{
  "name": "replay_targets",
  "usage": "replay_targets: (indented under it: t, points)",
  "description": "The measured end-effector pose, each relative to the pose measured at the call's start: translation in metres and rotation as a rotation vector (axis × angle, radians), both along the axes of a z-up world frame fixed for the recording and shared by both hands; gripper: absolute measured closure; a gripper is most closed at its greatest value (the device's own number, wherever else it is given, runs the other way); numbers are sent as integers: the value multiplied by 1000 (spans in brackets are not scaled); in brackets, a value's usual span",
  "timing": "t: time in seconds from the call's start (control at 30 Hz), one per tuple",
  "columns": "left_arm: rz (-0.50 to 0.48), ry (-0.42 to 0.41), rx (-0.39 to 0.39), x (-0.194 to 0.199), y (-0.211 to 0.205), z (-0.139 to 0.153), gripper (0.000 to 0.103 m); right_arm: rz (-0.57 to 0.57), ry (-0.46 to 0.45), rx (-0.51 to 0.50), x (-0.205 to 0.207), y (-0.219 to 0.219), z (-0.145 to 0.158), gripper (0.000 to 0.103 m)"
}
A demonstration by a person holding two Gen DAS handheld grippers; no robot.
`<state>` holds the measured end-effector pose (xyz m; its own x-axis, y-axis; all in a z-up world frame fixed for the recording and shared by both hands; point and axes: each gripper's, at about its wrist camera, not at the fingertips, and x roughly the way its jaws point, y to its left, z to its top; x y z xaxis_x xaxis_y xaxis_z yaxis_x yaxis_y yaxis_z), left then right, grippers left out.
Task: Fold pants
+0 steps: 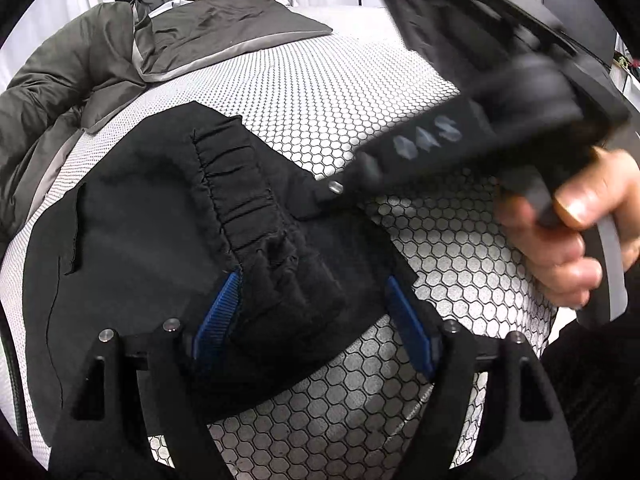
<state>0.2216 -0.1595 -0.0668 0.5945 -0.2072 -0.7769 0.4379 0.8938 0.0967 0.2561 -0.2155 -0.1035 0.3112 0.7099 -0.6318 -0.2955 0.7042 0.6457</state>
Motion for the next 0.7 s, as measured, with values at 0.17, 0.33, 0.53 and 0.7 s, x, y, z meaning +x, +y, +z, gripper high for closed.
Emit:
replay_targets:
  t: [0.17, 0.33, 0.53, 0.7]
  points:
    - [-6, 15, 7, 1, -1, -5, 29, -49, 14, 23, 26, -2, 2, 95]
    - [-21, 12, -81, -2, 18, 21, 30, 4, 36, -2, 6, -21, 7, 90]
    - [51, -63, -248, 9, 55, 58, 30, 48, -25, -28, -34, -32, 10, 94]
    - [139, 3, -205, 36, 60, 33, 30, 101, -23, -46, -63, -32, 11, 97]
